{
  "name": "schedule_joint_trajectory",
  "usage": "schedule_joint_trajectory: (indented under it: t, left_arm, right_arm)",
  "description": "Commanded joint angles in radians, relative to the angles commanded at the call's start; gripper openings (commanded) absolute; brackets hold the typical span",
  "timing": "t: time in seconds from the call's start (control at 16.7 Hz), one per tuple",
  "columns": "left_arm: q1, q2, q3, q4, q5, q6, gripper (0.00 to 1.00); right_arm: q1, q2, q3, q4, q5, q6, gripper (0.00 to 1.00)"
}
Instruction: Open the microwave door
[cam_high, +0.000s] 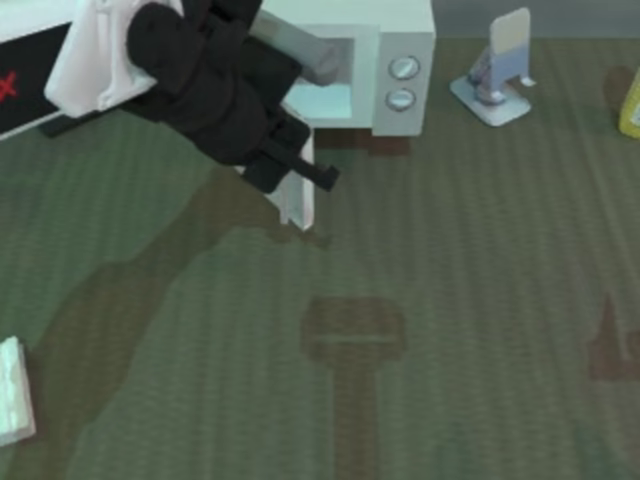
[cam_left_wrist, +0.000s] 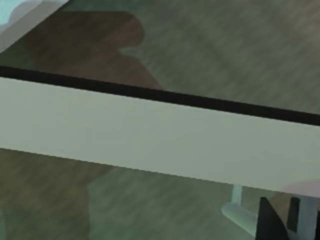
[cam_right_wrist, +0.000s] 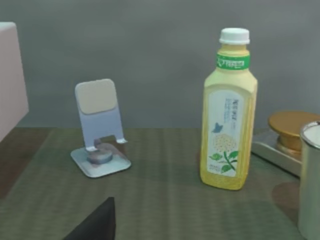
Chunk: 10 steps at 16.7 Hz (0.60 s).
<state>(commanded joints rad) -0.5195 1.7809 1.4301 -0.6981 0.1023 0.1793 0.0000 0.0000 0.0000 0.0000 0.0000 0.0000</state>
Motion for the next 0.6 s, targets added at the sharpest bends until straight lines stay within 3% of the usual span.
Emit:
schedule_joint_trajectory:
  t: [0.24, 0.6]
  left_arm:
    - [0.001, -0.003, -0.007, -0.003, 0.014, 0.012, 0.0]
    - [0.054, -0.045, -0.049, -0.014, 0.081, 0.144, 0.0]
  right_arm:
    - [0.0, 0.0, 0.0, 0.0, 0.0, 0.0, 1.0]
    - [0.0, 0.0, 0.0, 0.0, 0.0, 0.0, 1.0]
